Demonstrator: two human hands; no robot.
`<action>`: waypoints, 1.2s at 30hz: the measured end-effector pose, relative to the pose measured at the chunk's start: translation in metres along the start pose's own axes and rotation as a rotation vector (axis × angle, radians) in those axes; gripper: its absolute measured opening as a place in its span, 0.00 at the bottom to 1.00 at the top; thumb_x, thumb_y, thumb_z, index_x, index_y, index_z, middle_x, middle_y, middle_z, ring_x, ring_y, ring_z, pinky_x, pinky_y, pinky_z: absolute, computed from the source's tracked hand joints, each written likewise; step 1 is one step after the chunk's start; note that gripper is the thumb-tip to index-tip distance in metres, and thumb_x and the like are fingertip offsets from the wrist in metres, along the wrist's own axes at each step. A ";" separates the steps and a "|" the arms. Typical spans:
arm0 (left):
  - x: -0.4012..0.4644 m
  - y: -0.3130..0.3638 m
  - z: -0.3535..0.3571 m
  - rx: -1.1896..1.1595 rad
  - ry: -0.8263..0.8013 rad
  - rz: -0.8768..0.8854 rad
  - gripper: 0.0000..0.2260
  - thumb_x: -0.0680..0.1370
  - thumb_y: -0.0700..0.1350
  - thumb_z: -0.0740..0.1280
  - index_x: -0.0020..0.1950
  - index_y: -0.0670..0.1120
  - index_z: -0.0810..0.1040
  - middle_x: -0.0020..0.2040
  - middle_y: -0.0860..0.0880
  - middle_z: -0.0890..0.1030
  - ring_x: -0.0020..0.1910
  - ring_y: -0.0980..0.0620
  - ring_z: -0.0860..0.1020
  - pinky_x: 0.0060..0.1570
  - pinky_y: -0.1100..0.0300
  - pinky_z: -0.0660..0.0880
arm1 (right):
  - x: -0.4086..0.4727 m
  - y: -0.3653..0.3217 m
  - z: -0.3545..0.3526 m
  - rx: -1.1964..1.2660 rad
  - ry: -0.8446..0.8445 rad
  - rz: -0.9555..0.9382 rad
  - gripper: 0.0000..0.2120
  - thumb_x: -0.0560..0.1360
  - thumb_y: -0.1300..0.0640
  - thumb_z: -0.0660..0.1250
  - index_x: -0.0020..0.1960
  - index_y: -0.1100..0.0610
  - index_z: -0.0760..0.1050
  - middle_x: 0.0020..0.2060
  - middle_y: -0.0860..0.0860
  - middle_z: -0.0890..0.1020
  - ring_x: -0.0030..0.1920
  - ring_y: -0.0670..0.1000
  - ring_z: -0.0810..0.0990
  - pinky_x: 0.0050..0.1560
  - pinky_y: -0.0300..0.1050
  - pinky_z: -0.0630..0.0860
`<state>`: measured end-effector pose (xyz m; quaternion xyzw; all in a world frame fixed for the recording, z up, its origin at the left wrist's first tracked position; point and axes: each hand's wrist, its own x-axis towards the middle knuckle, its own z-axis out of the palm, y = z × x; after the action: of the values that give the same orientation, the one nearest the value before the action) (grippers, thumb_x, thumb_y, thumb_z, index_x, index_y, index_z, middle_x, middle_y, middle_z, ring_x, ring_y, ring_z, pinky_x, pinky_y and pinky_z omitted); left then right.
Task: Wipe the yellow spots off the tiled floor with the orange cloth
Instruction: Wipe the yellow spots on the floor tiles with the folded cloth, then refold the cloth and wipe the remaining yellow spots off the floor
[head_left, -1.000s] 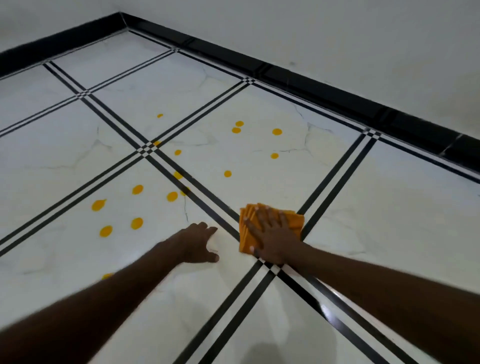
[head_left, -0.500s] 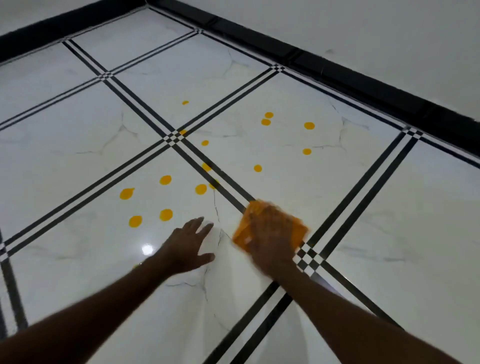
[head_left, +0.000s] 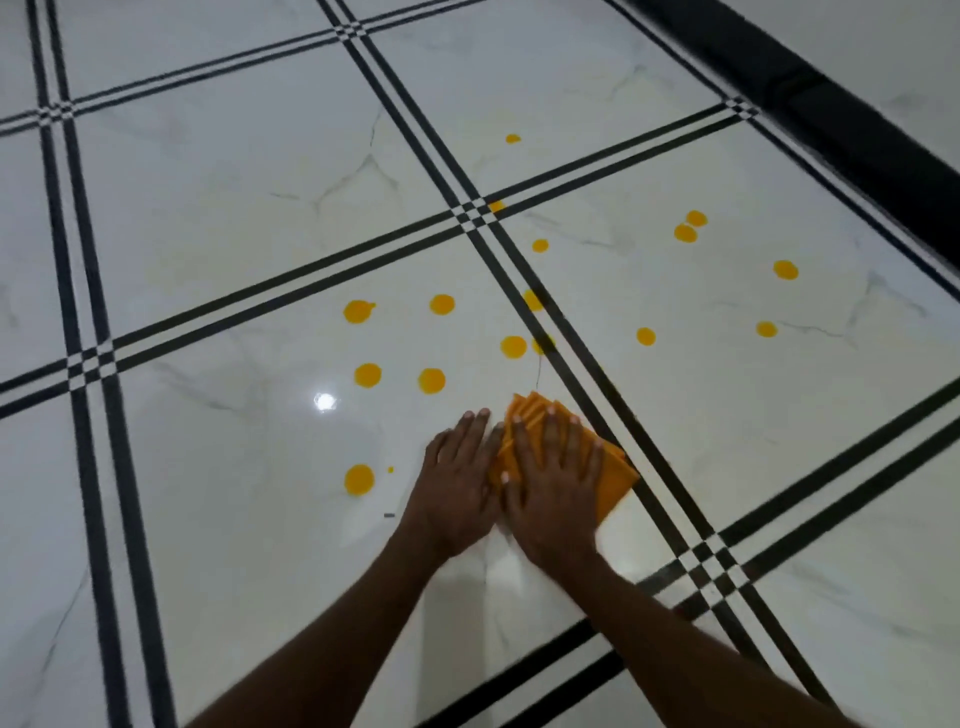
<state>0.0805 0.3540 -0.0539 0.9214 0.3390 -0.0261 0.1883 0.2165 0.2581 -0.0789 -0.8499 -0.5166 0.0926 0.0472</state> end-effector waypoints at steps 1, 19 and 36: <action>0.000 -0.005 -0.004 -0.009 0.014 0.016 0.31 0.76 0.52 0.58 0.78 0.45 0.63 0.79 0.43 0.61 0.78 0.44 0.60 0.73 0.45 0.63 | 0.013 0.002 0.001 -0.002 -0.003 -0.084 0.34 0.80 0.38 0.50 0.83 0.46 0.47 0.83 0.57 0.49 0.82 0.63 0.47 0.79 0.69 0.47; 0.012 0.007 -0.035 -0.022 0.022 -0.173 0.23 0.79 0.51 0.63 0.74 0.47 0.69 0.74 0.46 0.69 0.73 0.46 0.65 0.69 0.50 0.65 | 0.045 0.044 -0.066 0.132 0.005 0.421 0.18 0.78 0.56 0.65 0.65 0.62 0.72 0.58 0.61 0.79 0.59 0.64 0.79 0.58 0.59 0.73; 0.038 0.120 -0.139 -1.028 -0.079 -0.222 0.21 0.73 0.55 0.75 0.62 0.50 0.77 0.55 0.50 0.83 0.53 0.51 0.83 0.50 0.56 0.82 | 0.089 0.043 -0.225 0.929 -0.433 0.375 0.13 0.79 0.57 0.68 0.59 0.64 0.75 0.52 0.63 0.82 0.48 0.61 0.84 0.37 0.50 0.82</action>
<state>0.1748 0.3442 0.1083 0.6671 0.3963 0.0891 0.6244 0.3403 0.3210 0.1245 -0.7786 -0.2588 0.4907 0.2932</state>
